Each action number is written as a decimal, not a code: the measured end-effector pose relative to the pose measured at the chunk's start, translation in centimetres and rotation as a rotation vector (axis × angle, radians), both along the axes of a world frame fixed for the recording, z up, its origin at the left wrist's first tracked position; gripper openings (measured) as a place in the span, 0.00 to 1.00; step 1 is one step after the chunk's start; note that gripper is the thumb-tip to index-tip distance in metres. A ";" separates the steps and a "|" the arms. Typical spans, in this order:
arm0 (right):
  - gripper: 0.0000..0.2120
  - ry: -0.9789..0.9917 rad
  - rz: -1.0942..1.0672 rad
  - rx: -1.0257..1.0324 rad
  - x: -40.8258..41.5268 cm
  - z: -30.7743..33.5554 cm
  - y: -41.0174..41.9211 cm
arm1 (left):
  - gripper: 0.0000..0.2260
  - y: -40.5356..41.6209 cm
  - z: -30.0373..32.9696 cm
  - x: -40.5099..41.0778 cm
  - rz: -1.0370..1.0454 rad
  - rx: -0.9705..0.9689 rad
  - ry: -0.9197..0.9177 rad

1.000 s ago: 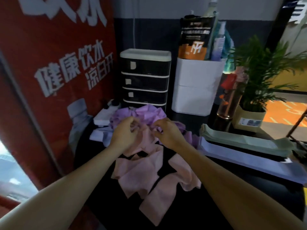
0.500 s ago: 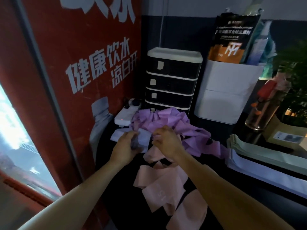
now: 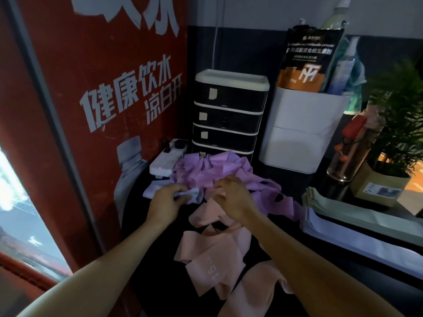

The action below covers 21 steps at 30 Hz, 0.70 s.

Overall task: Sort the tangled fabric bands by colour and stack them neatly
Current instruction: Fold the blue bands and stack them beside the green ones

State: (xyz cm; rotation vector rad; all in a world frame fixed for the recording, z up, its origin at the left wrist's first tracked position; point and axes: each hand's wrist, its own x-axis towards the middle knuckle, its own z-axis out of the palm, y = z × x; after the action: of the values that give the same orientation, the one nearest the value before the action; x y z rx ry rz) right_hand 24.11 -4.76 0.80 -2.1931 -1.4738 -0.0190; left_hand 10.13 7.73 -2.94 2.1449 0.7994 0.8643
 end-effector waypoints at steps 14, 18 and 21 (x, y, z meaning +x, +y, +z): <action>0.08 0.148 0.067 0.468 -0.4 9.4 -2.2 | 0.11 -3.5 14.3 0.6 -0.148 0.211 -0.325; 0.10 0.365 0.158 0.580 -1.4 12.1 -4.3 | 0.10 -5.8 15.9 1.4 -0.241 0.103 -0.420; 0.11 0.420 0.150 0.608 -1.5 12.9 -5.8 | 0.09 -7.0 15.9 2.2 -0.289 -0.017 -0.463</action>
State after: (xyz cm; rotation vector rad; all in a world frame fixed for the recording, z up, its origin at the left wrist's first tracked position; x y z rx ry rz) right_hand 22.59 -10.51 13.67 -1.4874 -1.1891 0.0381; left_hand 12.34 0.70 12.95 1.8740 0.2547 1.1283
